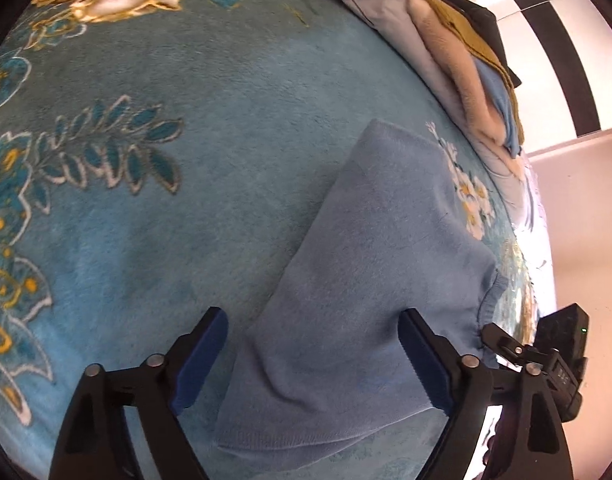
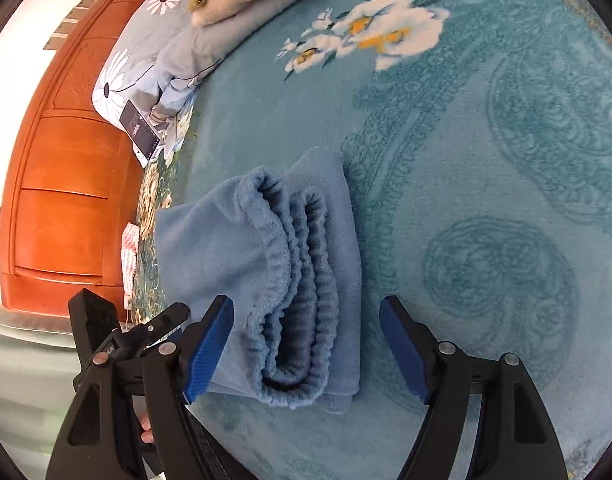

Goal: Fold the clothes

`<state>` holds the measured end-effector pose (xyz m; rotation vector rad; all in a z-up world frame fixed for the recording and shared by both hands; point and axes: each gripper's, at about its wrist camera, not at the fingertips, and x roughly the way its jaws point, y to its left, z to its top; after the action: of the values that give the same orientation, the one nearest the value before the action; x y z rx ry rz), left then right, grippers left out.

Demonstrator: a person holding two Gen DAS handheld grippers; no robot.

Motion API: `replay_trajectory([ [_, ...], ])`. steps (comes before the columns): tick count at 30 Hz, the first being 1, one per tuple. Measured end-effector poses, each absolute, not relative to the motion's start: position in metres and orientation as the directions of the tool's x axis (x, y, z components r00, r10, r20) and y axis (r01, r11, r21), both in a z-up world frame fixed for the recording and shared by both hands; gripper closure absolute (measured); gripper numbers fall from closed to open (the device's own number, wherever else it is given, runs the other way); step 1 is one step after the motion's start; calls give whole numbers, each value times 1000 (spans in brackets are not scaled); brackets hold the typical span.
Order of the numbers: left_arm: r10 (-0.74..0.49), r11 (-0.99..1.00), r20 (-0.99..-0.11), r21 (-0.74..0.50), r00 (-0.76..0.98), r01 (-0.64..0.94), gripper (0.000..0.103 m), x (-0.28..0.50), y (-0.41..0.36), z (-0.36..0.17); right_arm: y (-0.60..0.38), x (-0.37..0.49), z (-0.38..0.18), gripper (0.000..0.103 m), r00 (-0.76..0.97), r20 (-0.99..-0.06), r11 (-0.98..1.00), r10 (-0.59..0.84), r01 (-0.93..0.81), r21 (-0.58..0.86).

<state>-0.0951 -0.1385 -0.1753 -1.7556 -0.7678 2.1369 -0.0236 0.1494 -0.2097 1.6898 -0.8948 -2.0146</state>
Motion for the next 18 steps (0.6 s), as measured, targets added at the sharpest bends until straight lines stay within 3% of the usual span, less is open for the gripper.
replay_trajectory([
  [8,583,-788,-783,-610,-216,87,14,-99,-134,-174,134,-37,-214,24,-231,-727,-720,-646,-132,682],
  [10,578,-791,-785,-606,-222,83,21,-95,-135,-171,133,-37,-213,25,-232,-730,-722,-643,-132,679],
  [13,554,-806,-801,-584,-225,97,36,-91,-137,-171,135,-36,-213,38,-236,-731,-720,-640,-148,678],
  [15,526,-822,-820,-558,-225,111,47,-86,-137,-169,135,-36,-212,53,-236,-733,-722,-638,-150,676],
  [18,512,-825,-826,-549,-236,136,59,-81,-142,-169,136,-36,-210,62,-234,-737,-725,-634,-152,672],
])
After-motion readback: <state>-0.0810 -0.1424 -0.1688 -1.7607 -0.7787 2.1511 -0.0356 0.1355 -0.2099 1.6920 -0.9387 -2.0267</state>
